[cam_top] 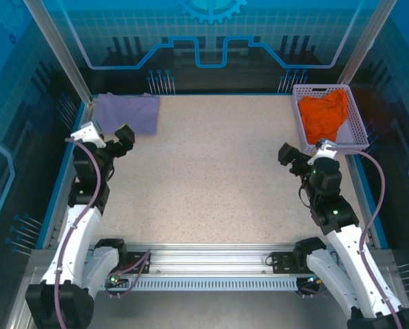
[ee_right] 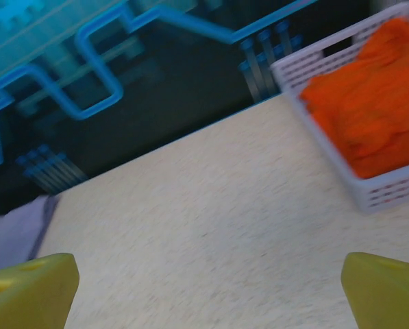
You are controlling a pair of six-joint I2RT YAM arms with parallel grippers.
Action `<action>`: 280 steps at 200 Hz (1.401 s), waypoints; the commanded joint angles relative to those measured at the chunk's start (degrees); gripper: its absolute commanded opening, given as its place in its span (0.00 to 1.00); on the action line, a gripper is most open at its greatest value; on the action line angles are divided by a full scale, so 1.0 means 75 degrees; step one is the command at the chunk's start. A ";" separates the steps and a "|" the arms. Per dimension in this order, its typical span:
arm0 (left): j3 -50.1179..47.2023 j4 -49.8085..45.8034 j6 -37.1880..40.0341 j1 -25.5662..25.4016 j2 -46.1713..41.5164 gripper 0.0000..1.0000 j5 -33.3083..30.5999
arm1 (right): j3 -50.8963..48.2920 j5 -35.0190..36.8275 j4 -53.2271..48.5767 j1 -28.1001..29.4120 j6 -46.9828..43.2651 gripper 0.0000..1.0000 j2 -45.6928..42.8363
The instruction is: Fold and stack the t-shirts
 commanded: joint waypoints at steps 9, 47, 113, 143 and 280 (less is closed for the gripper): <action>-0.1036 0.0677 0.0976 0.0222 0.0030 0.99 -0.0664 | -0.0499 -0.0231 0.0314 -0.1011 -0.0680 1.00 0.0144; -0.1557 0.1418 0.1082 0.0779 0.1523 0.99 -0.0835 | -0.1732 -0.1979 0.3352 -0.1403 -0.3490 1.00 0.1364; -0.1998 0.4497 0.1422 0.0637 0.3993 0.99 0.0520 | -0.1914 -0.2788 0.4971 -0.1775 -0.3647 1.00 0.4054; -0.2457 0.5994 0.1693 0.0290 0.4371 0.99 0.0476 | -0.2154 -0.2834 0.6311 -0.1679 -0.3566 1.00 0.4884; -0.2130 0.6514 0.2617 -0.0792 0.5507 0.99 -0.0802 | -0.1770 -0.1898 0.7749 -0.0899 -0.4493 1.00 0.6736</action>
